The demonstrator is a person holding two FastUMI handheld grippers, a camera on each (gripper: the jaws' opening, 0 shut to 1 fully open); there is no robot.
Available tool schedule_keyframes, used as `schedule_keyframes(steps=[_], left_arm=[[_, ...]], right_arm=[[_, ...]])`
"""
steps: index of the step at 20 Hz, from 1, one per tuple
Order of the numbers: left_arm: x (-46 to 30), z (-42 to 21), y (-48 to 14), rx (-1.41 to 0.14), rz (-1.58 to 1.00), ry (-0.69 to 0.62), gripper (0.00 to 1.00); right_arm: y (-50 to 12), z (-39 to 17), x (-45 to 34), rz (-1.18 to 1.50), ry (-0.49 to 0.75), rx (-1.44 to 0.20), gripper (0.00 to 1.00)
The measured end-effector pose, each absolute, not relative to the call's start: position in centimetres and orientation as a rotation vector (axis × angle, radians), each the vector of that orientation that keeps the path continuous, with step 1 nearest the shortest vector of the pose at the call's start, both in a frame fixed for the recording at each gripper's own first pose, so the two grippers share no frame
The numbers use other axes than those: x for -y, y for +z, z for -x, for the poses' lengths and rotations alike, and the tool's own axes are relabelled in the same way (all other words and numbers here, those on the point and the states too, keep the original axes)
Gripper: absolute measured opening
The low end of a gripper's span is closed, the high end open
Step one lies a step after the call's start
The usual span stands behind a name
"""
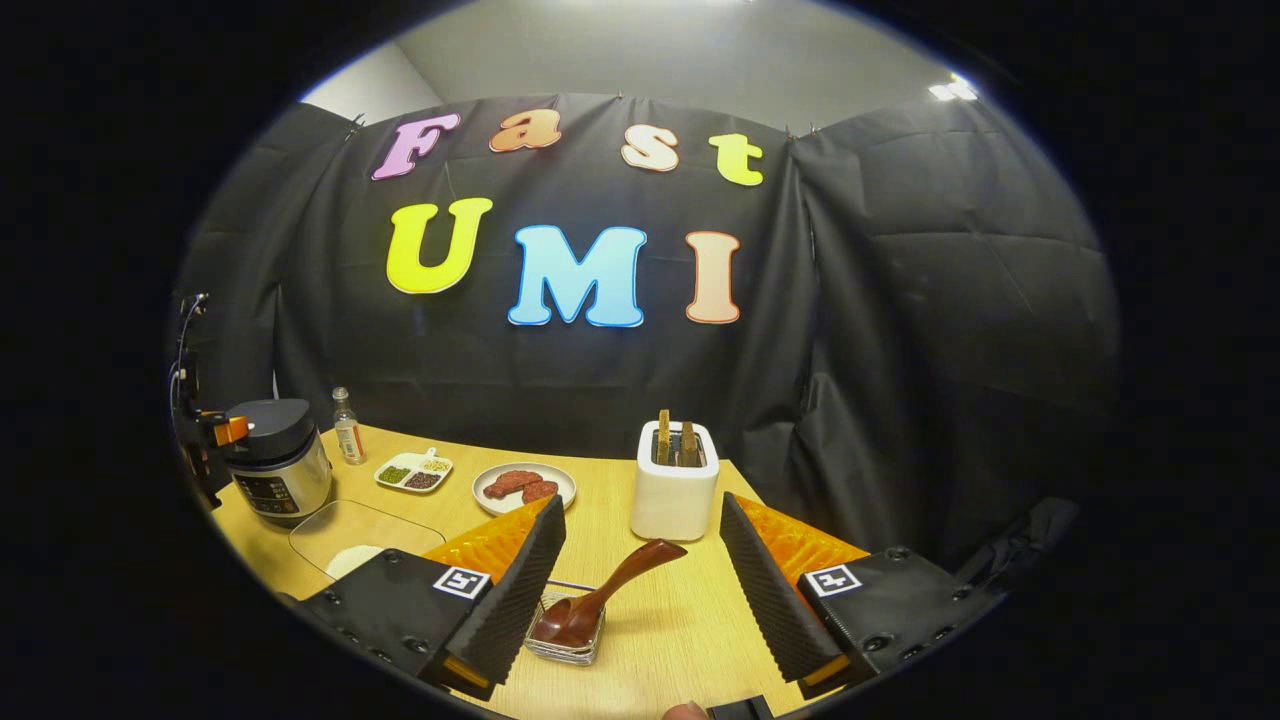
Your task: Close the left gripper, press the button to open the rice cooker; take a wooden spoon from the chopstick holder with the right hand, scoop a spoonful of rice and pour it into the rice cooker, then put the wooden spoon back into the chopstick holder.
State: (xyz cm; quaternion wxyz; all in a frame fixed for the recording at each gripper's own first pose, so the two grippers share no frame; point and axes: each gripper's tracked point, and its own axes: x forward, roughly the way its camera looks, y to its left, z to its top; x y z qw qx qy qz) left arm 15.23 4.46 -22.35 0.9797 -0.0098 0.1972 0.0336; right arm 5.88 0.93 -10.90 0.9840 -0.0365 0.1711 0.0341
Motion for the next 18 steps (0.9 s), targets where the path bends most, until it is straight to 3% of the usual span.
schedule_keyframes(steps=[2,5,6,7,11,12,13,17,18], left_arm=[[-4.5,-15.1,-22.2,-0.378,0.025,0.076,0.88],[-4.4,-14.7,-23.5,-0.419,0.049,0.083,0.89],[-4.4,-14.5,-23.2,-0.399,0.038,0.081,0.90],[-4.6,-14.9,-23.5,-0.393,0.043,0.081,0.92],[-4.2,-15.0,-22.7,-0.380,-0.005,0.068,0.91],[-4.3,-15.0,-22.4,-0.388,-0.002,0.062,0.89],[-4.3,-15.1,-21.5,-0.376,0.004,0.056,0.89],[-3.1,-14.0,-15.0,-0.281,0.018,0.032,0.87],[-2.5,-13.3,-12.9,-0.249,0.019,0.026,0.87]], right_arm=[[-10.9,-5.8,-0.9,0.080,0.066,-0.345,0.99],[-11.1,-5.6,-0.9,0.084,0.063,-0.350,0.99],[-11.2,-5.6,-1.0,0.082,0.064,-0.352,0.94],[-11.3,-5.6,-1.1,0.079,0.065,-0.353,0.99],[-10.8,-5.8,-1.7,0.076,0.074,-0.343,0.99],[-10.4,-6.0,-1.8,0.076,0.077,-0.334,0.94],[-10.0,-6.1,-1.9,0.071,0.081,-0.324,0.99],[-7.8,-6.5,-2.4,0.033,0.110,-0.269,0.99],[-7.3,-6.5,-2.5,0.026,0.123,-0.254,0.94]])
